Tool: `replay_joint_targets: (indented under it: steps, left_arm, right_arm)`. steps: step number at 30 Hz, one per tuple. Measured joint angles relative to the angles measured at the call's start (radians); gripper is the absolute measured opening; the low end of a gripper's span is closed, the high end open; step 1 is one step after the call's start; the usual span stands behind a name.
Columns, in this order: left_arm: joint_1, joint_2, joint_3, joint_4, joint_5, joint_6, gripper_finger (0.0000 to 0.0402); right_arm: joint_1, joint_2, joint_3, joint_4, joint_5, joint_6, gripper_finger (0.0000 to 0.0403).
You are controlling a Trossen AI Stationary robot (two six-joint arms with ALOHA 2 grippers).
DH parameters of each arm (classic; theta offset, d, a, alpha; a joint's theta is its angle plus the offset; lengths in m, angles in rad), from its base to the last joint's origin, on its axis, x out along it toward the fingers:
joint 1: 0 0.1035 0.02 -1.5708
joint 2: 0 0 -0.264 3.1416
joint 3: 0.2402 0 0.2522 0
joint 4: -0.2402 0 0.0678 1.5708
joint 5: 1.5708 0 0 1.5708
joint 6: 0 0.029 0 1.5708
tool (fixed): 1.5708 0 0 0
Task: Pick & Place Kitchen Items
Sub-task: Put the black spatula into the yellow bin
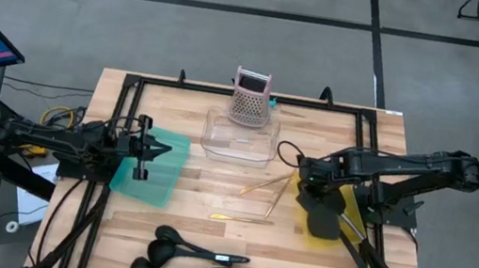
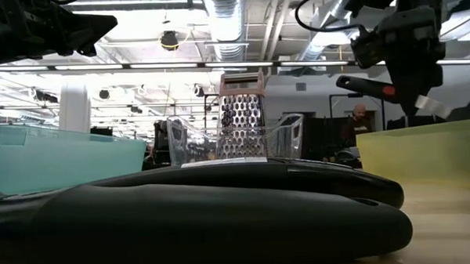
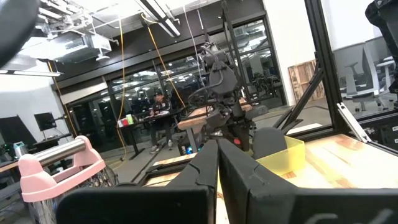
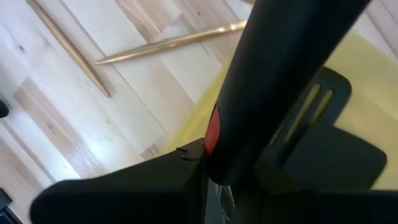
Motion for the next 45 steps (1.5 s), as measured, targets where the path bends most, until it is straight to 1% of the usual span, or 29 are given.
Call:
replay_joint_targets:
  steps: [30,34,38,45]
  left_arm:
    - [0.000,0.000,0.000,0.000,0.000,0.000,0.0002]
    - [0.000,0.000,0.000,0.000,0.000,0.000,0.0002]
    - [0.000,0.000,0.000,0.000,0.000,0.000,0.0002]
    - [0.000,0.000,0.000,0.000,0.000,0.000,0.0002]
  right_arm:
    - [0.000,0.000,0.000,0.007,0.006,-0.010,0.0043]
    - [0.000,-0.001,-0.034,0.017,0.009,-0.008,0.0044]
    - [0.000,-0.001,-0.090,0.024,-0.006,0.032,0.0043]
    - [0.000,-0.001,-0.096,0.053,0.002,0.030,0.0052]
